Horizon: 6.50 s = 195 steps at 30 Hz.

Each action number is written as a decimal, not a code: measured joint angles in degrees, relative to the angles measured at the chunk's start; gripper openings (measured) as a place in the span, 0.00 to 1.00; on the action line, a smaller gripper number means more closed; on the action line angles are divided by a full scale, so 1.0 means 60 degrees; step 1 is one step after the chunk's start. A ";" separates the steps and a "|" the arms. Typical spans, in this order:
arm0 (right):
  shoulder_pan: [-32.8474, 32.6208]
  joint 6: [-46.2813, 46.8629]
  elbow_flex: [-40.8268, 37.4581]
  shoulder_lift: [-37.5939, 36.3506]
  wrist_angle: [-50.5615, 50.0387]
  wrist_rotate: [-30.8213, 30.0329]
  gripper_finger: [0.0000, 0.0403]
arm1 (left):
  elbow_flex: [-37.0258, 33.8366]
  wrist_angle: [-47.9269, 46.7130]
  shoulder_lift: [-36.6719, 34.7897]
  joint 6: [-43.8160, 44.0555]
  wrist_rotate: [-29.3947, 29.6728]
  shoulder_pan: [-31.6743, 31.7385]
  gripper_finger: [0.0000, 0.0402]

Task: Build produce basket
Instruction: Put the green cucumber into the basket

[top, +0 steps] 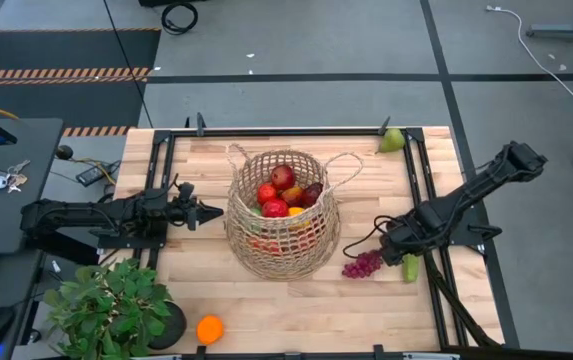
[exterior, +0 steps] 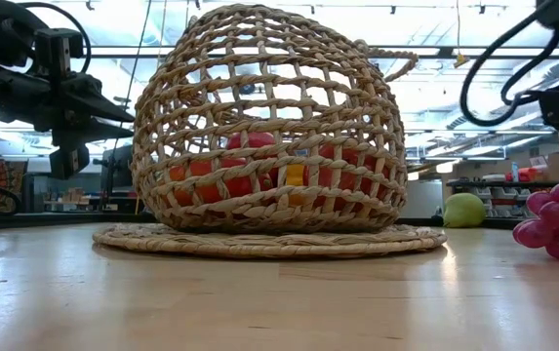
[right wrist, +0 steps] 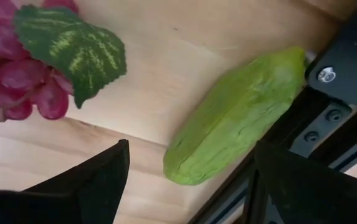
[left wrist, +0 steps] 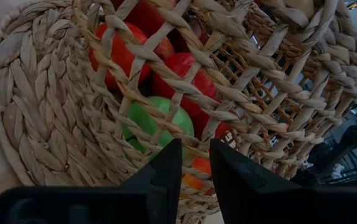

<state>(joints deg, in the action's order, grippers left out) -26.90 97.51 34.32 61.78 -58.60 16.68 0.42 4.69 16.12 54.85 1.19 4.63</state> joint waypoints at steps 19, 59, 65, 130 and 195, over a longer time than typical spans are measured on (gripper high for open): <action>-0.2059 0.3448 -0.0763 0.0007 0.1778 -0.0373 0.86 | 0.0000 0.0000 -0.0001 -0.0003 0.0004 0.0001 0.23; -0.2250 0.3561 -0.1416 0.0015 0.2839 -0.1169 0.35 | 0.0000 -0.0003 -0.0003 -0.0003 0.0000 -0.0001 0.23; -0.2250 0.3546 -0.1405 0.0015 0.2993 -0.1710 0.37 | 0.0000 -0.0003 0.0001 0.0000 0.0004 -0.0001 0.21; 0.1446 -0.7919 0.0078 0.0015 1.9711 -0.6624 0.37 | 0.0000 -0.0003 -0.0003 -0.0003 0.0000 -0.0001 0.21; 0.6687 -1.5395 1.4922 1.0540 -0.2377 -0.1095 0.38 | 0.0000 -0.0036 0.0000 0.0000 0.0000 0.0000 0.21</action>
<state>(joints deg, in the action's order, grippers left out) 13.22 5.13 123.85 125.02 -72.86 10.11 0.43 4.47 16.11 54.85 1.19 4.63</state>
